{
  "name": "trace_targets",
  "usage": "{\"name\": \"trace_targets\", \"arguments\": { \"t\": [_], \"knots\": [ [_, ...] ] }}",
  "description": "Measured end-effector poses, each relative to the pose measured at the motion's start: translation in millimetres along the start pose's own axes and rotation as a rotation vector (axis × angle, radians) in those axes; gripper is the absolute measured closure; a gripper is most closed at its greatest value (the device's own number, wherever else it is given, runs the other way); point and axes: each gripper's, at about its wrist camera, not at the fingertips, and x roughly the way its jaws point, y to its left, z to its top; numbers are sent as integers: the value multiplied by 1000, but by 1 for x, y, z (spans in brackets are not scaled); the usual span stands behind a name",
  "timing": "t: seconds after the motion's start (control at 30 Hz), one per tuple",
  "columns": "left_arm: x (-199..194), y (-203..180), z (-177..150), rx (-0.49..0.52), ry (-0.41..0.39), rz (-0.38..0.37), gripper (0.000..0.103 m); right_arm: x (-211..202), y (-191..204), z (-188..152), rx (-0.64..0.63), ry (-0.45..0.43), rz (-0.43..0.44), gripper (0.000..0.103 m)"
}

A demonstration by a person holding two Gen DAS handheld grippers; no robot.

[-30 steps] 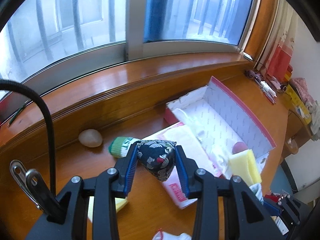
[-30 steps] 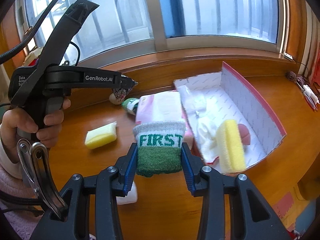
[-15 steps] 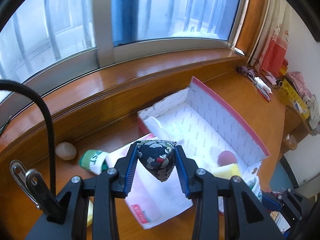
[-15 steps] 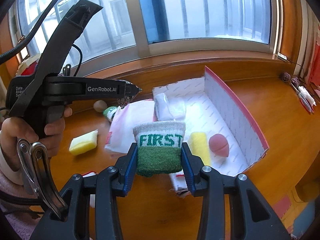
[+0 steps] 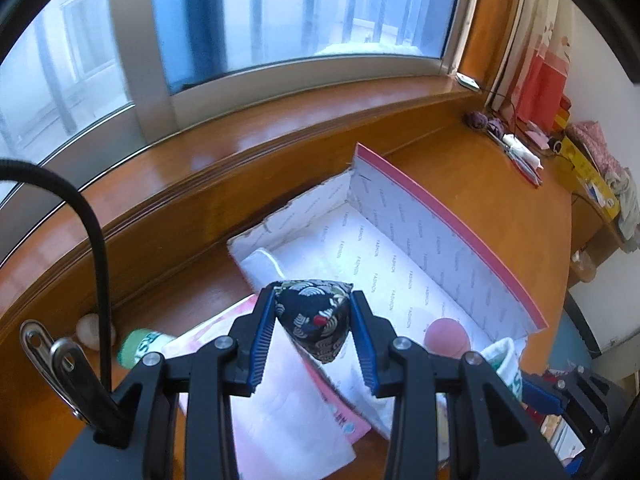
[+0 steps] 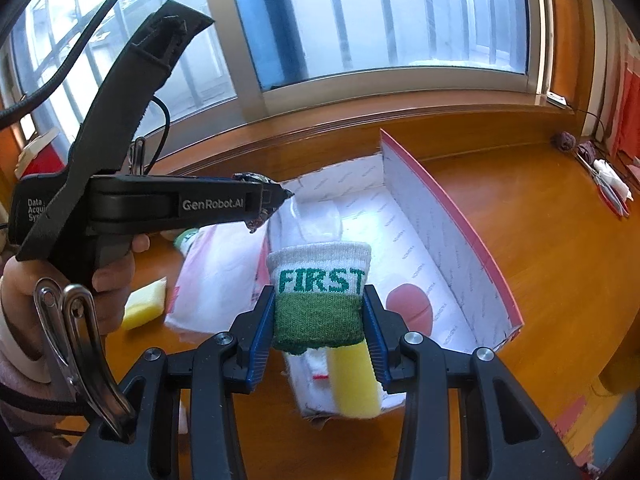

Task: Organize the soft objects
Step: 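Carry the pouch and wristband in both grippers over the pink-and-white box, then open the left gripper to drop the pouch while the right gripper releases the wristband into the box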

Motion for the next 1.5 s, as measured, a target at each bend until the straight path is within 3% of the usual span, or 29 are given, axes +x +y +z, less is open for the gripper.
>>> {"name": "trace_targets", "arguments": {
  "t": [0.6, 1.27, 1.43, 1.5],
  "knots": [
    [59, -13, 9, 28, 105, -11, 64, 28, -30, 13, 30, 28, -64, 61],
    [68, -17, 11, 39, 117, -10, 64, 37, -39, 14, 52, 36, -113, 61],
    [69, -18, 11, 35, 129, -17, 63, 39, -41, 15, 73, 38, -117, 51],
    [69, -17, 11, 35, 131, -18, 60, 39, -42, 15, 78, 36, -122, 42]
  ]
}}
